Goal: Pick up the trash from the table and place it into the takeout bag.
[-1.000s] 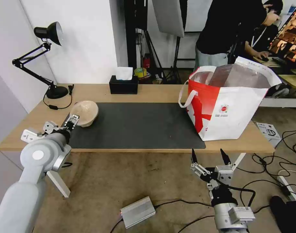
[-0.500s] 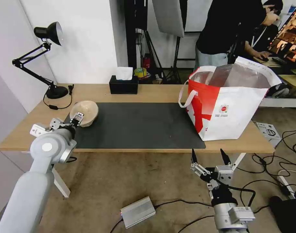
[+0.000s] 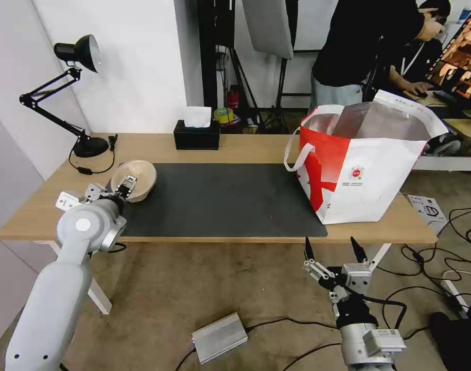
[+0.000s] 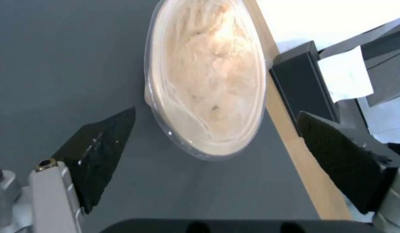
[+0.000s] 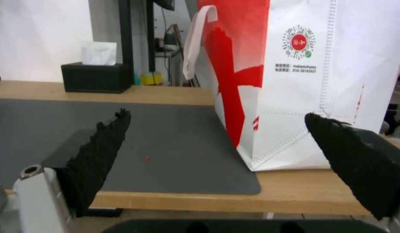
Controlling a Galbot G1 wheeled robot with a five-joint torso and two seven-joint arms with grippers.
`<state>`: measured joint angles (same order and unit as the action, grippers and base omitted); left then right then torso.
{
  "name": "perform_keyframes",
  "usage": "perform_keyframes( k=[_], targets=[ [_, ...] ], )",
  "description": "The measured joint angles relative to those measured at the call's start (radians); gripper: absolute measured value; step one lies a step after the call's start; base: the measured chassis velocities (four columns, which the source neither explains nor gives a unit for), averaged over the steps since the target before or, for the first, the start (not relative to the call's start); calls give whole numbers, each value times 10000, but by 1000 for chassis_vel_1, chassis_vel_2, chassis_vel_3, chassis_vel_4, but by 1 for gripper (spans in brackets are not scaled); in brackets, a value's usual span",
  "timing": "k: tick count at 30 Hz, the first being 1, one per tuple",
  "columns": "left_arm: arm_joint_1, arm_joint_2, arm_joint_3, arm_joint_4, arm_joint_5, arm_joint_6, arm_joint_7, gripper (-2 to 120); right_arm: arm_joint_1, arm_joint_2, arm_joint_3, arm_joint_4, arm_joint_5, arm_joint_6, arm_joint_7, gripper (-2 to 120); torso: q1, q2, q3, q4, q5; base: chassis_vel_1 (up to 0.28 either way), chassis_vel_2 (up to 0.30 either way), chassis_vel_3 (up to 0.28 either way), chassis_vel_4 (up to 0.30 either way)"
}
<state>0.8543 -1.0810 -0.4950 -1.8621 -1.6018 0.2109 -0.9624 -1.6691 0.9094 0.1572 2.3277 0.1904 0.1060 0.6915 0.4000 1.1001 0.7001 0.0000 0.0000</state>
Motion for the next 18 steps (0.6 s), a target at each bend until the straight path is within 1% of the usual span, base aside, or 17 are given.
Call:
perform_keyframes(
  k=[14, 18],
  targets=[
    [-363, 12, 132, 568, -23, -39, 237, 100, 0, 1, 0, 0, 0, 0, -1, 100, 0, -1, -2, -1, 0, 0, 0, 0, 0],
    [-365, 165, 210, 704, -25, -41, 299, 100, 0, 0, 0, 0, 0, 0, 0, 100, 0, -1, -2, 0, 2, 0, 0, 0, 0]
  ],
)
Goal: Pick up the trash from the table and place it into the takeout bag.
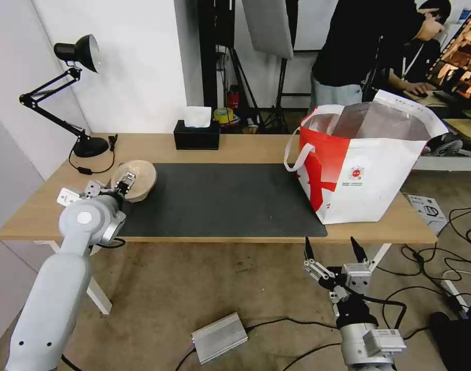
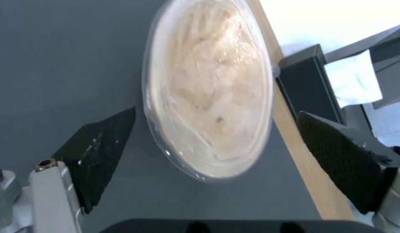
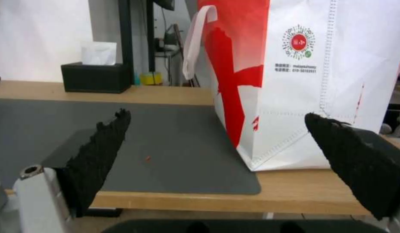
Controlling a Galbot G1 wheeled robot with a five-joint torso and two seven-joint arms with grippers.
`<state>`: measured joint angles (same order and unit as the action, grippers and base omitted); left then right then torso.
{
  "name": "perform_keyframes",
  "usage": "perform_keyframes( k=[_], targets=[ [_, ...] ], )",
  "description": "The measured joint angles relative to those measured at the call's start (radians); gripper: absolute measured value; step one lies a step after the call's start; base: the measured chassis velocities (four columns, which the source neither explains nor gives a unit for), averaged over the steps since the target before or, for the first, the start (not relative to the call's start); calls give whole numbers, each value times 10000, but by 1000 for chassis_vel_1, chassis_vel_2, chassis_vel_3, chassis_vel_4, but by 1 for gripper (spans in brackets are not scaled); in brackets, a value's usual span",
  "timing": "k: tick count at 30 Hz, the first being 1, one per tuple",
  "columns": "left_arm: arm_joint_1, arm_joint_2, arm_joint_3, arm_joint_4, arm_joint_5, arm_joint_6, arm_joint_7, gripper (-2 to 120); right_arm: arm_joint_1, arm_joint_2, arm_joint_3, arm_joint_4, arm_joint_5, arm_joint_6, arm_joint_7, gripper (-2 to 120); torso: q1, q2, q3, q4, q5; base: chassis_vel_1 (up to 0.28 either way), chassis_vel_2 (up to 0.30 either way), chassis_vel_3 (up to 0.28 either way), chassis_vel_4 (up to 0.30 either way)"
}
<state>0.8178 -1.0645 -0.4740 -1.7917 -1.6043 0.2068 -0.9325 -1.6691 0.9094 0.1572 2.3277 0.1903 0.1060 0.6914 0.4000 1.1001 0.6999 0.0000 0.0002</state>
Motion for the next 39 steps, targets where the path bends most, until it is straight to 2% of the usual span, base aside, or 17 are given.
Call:
perform_keyframes(
  k=[17, 28, 31, 33, 35, 37, 39],
  targets=[
    [-342, -5, 122, 579, 28, -1, 85, 100, 0, 0, 0, 0, 0, 0, 0, 100, 0, -1, 0, 0, -2, 0, 0, 0, 0],
    [-714, -262, 395, 967, 140, -2, 80, 100, 0, 0, 0, 0, 0, 0, 0, 100, 0, -1, 1, 0, -2, 0, 0, 0, 0],
    [-820, -385, 456, 1076, 150, -4, 107, 91, 0, 0, 0, 0, 0, -1, 0, 100, 0, -1, 1, -1, -1, 0, 0, 0, 0],
    [-836, -406, 467, 1101, 151, -6, 120, 91, 0, 0, 0, 0, 0, 0, 0, 100, 0, 0, 1, 0, -1, 0, 0, 0, 0],
    [-866, -474, 491, 1180, 165, -10, 166, 77, 0, 0, 0, 0, 0, 0, 0, 100, 0, -1, 1, 0, -2, 0, 0, 0, 0],
    [-869, -497, 496, 1192, 169, -12, 180, 74, 0, 0, 0, -1, 0, 0, 0, 100, 0, -1, 1, 0, -2, 0, 0, 0, 0],
    [-863, -563, 513, 1198, 231, -15, 200, 64, 0, 0, 0, 0, 0, 0, 0, 100, 0, -1, 1, -1, -1, 0, 0, 0, 0]
  ],
)
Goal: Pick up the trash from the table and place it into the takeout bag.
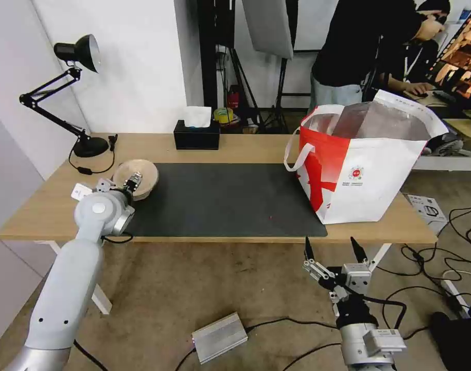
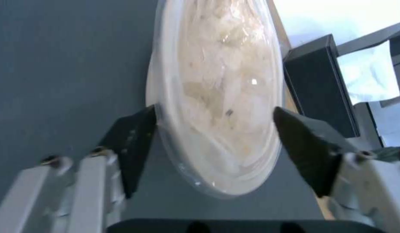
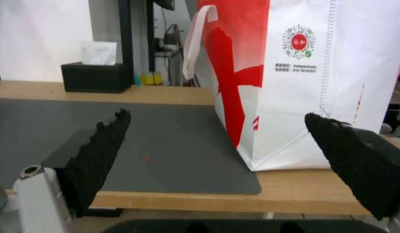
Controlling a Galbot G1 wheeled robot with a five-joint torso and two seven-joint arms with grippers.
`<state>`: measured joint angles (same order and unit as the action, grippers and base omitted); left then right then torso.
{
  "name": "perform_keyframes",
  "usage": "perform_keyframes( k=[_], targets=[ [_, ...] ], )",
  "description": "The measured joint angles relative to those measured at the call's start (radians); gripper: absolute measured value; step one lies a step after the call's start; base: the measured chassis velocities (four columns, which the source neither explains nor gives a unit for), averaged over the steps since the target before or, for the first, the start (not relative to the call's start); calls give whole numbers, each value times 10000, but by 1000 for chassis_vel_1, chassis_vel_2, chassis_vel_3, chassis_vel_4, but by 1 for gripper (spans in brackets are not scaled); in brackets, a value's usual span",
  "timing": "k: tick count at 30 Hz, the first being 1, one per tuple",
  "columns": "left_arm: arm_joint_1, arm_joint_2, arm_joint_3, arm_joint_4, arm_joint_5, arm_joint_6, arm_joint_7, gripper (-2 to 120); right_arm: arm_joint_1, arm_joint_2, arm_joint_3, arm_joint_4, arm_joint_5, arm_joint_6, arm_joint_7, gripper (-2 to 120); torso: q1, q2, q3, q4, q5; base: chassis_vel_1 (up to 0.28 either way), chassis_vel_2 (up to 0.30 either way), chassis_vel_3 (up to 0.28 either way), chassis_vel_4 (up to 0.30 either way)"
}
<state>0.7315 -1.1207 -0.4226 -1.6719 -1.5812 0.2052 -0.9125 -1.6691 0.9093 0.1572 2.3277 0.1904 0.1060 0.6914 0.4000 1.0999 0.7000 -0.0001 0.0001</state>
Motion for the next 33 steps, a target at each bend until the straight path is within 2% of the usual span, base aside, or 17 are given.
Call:
perform_keyframes(
  k=[5, 6, 11, 12, 14, 15, 18, 29, 33],
  targets=[
    [124, -30, 13, -7, 241, -22, -8, 46, 0, 1, 0, 0, 0, 0, 0, 100, 1, 1, 0, 1, -1, 0, 0, 0, 0],
    [124, -30, 13, -7, 241, -22, -8, 46, 0, 1, 0, 0, 0, 0, 0, 100, 1, 1, 0, 1, -1, 0, 0, 0, 0],
    [235, -25, -33, -78, 267, -33, 28, 22, 0, 1, 0, 0, 0, 0, 0, 100, 0, 1, 0, 1, 0, 0, 0, 0, 0],
    [235, -25, -33, -78, 267, -33, 28, 22, 0, 1, 0, 0, 0, 0, 0, 100, 0, 1, 0, 1, 0, 0, 0, 0, 0],
    [259, -50, -35, -102, 304, -36, 40, 12, 0, 1, 0, 0, 0, 0, 0, 100, 0, 1, 0, 0, 0, 0, 0, 0, 0],
    [259, -50, -35, -102, 304, -36, 40, 12, 0, 1, 0, 0, 0, 0, 0, 100, 0, 1, 0, 0, 0, 0, 0, 0, 0],
    [384, -94, -42, -189, 392, -50, 70, 0, 0, 0, 0, 0, 0, 0, 0, 100, 0, 1, 0, 1, 0, 0, 0, 0, 0],
    [563, -38, -45, -441, 422, -60, 88, 0, 0, 1, 0, 0, 0, 0, 0, 100, 0, 0, 0, 0, -1, 0, 0, 0, 0],
    [656, 98, -44, -756, 351, -60, 87, 0, 0, 0, 0, 0, -1, 0, 0, 100, 0, 1, 0, 0, -2, 0, 0, 0, 0]
  ],
)
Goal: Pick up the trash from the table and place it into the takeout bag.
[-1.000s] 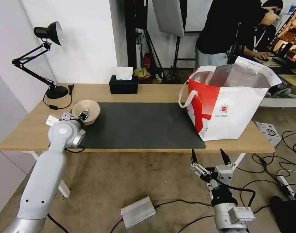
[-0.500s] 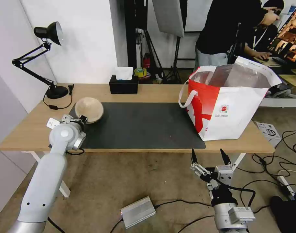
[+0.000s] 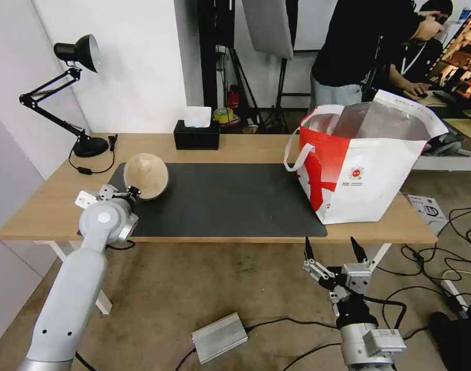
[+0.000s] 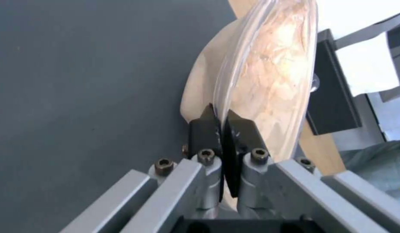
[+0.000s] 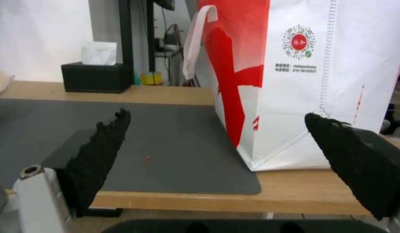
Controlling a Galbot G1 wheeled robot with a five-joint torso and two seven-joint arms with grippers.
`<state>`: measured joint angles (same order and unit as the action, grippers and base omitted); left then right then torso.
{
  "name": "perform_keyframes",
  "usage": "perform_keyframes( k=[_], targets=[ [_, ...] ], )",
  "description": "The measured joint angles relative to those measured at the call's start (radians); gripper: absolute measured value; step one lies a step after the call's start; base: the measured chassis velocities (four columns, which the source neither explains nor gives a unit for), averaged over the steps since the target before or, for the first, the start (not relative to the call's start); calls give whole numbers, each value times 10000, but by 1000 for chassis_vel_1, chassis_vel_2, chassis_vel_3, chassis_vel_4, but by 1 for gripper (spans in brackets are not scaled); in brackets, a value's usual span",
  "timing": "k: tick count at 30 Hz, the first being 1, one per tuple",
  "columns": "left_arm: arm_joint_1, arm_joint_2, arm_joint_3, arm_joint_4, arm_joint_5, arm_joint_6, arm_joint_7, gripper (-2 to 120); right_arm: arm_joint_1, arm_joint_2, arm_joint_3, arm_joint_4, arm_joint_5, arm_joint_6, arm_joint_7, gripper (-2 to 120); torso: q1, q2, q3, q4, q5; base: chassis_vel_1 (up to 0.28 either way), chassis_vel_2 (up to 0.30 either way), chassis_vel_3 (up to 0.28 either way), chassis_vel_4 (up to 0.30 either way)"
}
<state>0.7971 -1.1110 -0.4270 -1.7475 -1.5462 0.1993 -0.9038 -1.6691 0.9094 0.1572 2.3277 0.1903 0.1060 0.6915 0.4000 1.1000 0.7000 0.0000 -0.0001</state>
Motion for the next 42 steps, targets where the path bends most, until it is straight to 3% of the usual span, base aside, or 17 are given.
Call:
perform_keyframes(
  k=[12, 17, 20, 26, 42],
  targets=[
    [-10, 506, 276, -1182, -325, -249, 233, 0, 0, 1, 0, -1, 0, 0, 0, 100, 0, 0, 0, 1, 2, 0, 0, 0, 0],
    [-495, 757, 840, -1284, -365, -689, 822, 0, 0, 0, 0, 0, 0, 0, 0, 100, 0, 0, 0, 2, 2, 0, 0, 0, 0],
    [-994, 686, 1267, -1177, -365, -1063, 1206, 0, 0, 0, 0, 0, 0, 0, 0, 100, 0, 0, 0, 0, 2, 0, 0, 0, 0],
    [-1645, 516, 1956, -955, -361, -1185, 1373, 0, 0, 0, 0, 0, 0, 0, 0, 100, 0, 0, 0, 0, 3, 0, 0, 0, 0],
    [-4011, -362, 3896, 586, -227, -1414, 1857, 0, 0, 0, 0, 0, 0, 0, 0, 100, 0, -1, 1, 0, 3, 0, 0, 0, 0]
  ],
)
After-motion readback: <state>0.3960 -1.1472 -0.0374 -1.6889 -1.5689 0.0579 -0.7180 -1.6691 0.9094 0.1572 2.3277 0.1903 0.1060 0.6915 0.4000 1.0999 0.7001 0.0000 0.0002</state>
